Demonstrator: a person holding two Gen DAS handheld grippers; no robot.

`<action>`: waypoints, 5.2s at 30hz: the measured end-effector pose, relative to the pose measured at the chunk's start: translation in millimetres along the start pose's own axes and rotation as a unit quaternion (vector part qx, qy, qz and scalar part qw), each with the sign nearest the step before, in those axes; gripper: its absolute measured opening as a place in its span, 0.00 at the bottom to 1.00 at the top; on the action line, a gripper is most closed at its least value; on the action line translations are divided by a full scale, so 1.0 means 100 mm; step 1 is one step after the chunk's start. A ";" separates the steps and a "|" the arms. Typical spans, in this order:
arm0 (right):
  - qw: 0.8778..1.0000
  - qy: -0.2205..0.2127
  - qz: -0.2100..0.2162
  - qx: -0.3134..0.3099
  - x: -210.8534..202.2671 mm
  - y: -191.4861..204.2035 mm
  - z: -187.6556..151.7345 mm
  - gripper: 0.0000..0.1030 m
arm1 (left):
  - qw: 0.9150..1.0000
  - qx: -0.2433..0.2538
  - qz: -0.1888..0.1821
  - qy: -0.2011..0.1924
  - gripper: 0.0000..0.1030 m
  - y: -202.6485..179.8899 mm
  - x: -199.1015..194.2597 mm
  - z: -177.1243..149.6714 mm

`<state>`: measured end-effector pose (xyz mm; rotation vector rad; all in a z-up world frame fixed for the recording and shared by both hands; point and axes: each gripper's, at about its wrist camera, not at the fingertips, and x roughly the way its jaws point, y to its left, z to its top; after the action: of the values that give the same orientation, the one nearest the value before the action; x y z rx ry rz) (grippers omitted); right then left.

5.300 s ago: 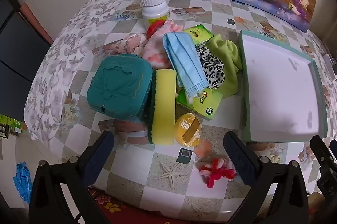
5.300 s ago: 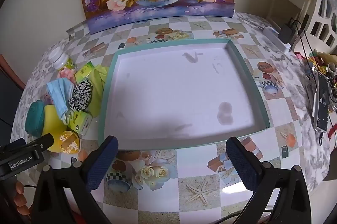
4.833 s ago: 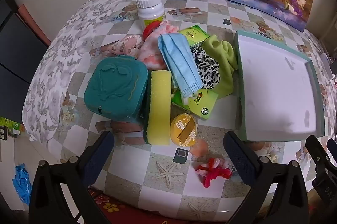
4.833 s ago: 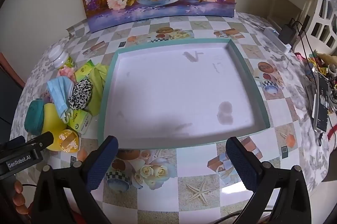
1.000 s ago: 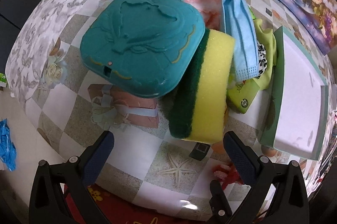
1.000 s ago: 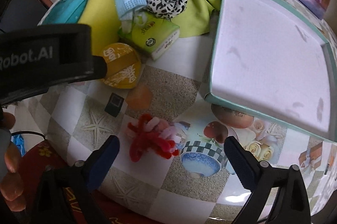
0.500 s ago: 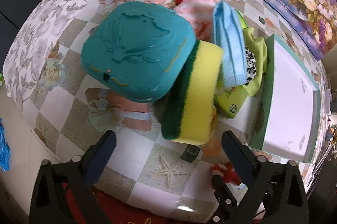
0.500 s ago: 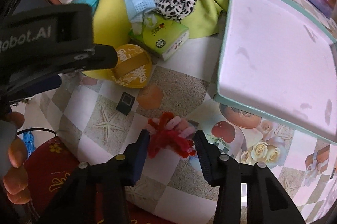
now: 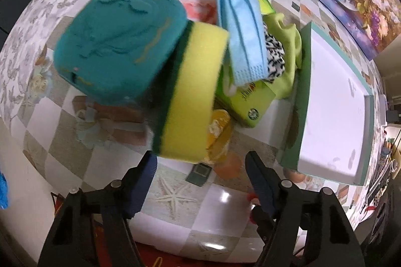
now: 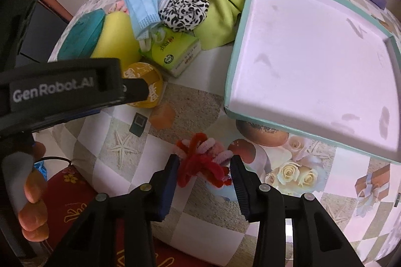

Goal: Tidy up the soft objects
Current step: 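Lift the red toy with the right gripper while the left gripper grasps the yellow round pad, then carry both items over the white tray and open both grippers to drop them, then move both grippers back toward the pile of soft items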

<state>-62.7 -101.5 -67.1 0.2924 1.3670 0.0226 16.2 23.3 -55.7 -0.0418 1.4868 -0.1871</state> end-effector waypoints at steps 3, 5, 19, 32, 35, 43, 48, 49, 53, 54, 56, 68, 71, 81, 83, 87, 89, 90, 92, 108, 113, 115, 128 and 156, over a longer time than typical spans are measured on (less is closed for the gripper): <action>1.000 -0.001 -0.001 0.000 0.06 0.00 0.00 0.43 | 1.000 0.001 0.004 -0.001 0.63 -0.05 0.03 0.00; 1.000 -0.004 0.000 0.002 0.02 -0.02 -0.03 0.43 | 1.000 -0.007 -0.002 0.001 0.58 -0.06 0.06 0.02; 1.000 -0.009 0.004 0.014 -0.15 -0.30 -0.06 0.43 | 0.999 -0.011 -0.044 -0.002 0.34 -0.06 0.07 -0.03; 1.000 -0.004 0.003 0.022 -0.20 -0.33 -0.01 0.43 | 1.000 -0.003 -0.004 -0.017 0.25 -0.17 0.14 0.11; 1.000 -0.003 0.001 0.022 -0.18 -0.33 -0.01 0.43 | 1.000 -0.005 -0.001 -0.012 0.23 -0.17 0.18 0.14; 1.000 -0.018 -0.004 0.018 -0.24 -0.31 -0.02 0.40 | 1.000 0.001 -0.015 -0.026 0.15 -0.22 0.14 0.15; 0.999 -0.036 -0.006 0.021 -0.33 -0.31 -0.04 0.40 | 0.997 0.015 -0.035 -0.063 0.14 -0.25 -0.11 0.08; 0.999 -0.038 -0.007 0.021 -0.34 -0.31 -0.04 0.40 | 0.997 0.018 -0.035 -0.071 0.14 -0.27 -0.15 0.08; 0.998 -0.060 -0.007 0.017 -0.45 -0.29 -0.06 0.40 | 0.994 0.026 -0.048 -0.093 0.14 -0.29 -0.28 0.07; 0.997 -0.070 -0.007 0.015 -0.50 -0.29 -0.05 0.40 | 0.994 0.027 -0.051 -0.098 0.14 -0.29 -0.31 0.06; 0.996 -0.088 -0.007 0.015 -0.59 -0.28 -0.05 0.40 | 0.992 0.034 -0.052 -0.112 0.14 -0.30 -0.36 0.02; 0.980 -0.165 -0.027 0.110 -0.96 -0.71 0.09 0.40 | 0.989 0.059 -0.063 -0.124 0.14 -0.52 -0.48 0.03; 0.973 -0.168 -0.035 0.153 -1.06 -0.96 0.16 0.40 | 0.990 0.067 -0.070 -0.107 0.14 -0.66 -0.48 0.07; 0.950 -0.171 -0.066 0.255 -1.06 -1.65 0.46 0.40 | 0.987 0.119 -0.069 -0.077 0.15 -1.33 -0.32 0.32; 0.946 -0.169 -0.081 0.266 -1.05 -1.79 0.46 0.40 | 0.987 0.129 -0.072 -0.070 0.15 -1.45 -0.23 0.34; 0.934 -0.166 -0.103 0.300 -0.99 -2.08 0.45 0.40 | 0.985 0.146 -0.070 -0.059 0.15 -1.69 -0.07 0.40; 0.930 -0.162 -0.117 0.309 -0.98 -2.19 0.42 0.40 | 0.984 0.150 -0.073 -0.058 0.15 -1.79 -0.01 0.44; 0.928 -0.160 -0.124 0.314 -0.98 -2.25 0.40 0.40 | 0.984 0.150 -0.075 -0.058 0.15 -1.83 0.01 0.45; 0.924 -0.158 -0.129 0.323 -0.98 -2.34 0.37 0.40 | 0.984 0.153 -0.075 -0.058 0.15 -1.92 0.07 0.49; 0.932 -0.170 -0.152 0.281 -1.08 -2.28 0.40 0.62 | 0.982 0.152 -0.058 -0.096 0.80 -1.91 0.04 0.56; 0.934 -0.175 -0.160 0.266 -1.06 -2.20 0.40 0.91 | 0.980 0.156 -0.031 -0.120 0.89 -1.84 -0.03 0.55; 0.934 -0.181 -0.163 0.263 -1.07 -2.18 0.40 1.00 | 0.979 0.155 -0.018 -0.131 0.92 -1.79 -0.05 0.55; 0.939 -0.212 -0.137 0.234 -1.13 -2.04 0.43 1.00 | 0.980 0.132 -0.024 -0.147 0.98 -1.61 -0.17 0.58; 0.931 -0.290 0.049 0.215 -1.28 -1.72 0.50 1.00 | 0.979 0.066 -0.013 -0.194 0.98 -0.83 -0.69 0.79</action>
<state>-67.8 -300.7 26.7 0.6785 0.7537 -0.2667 81.5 -55.4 31.0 0.0102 1.0831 -0.2821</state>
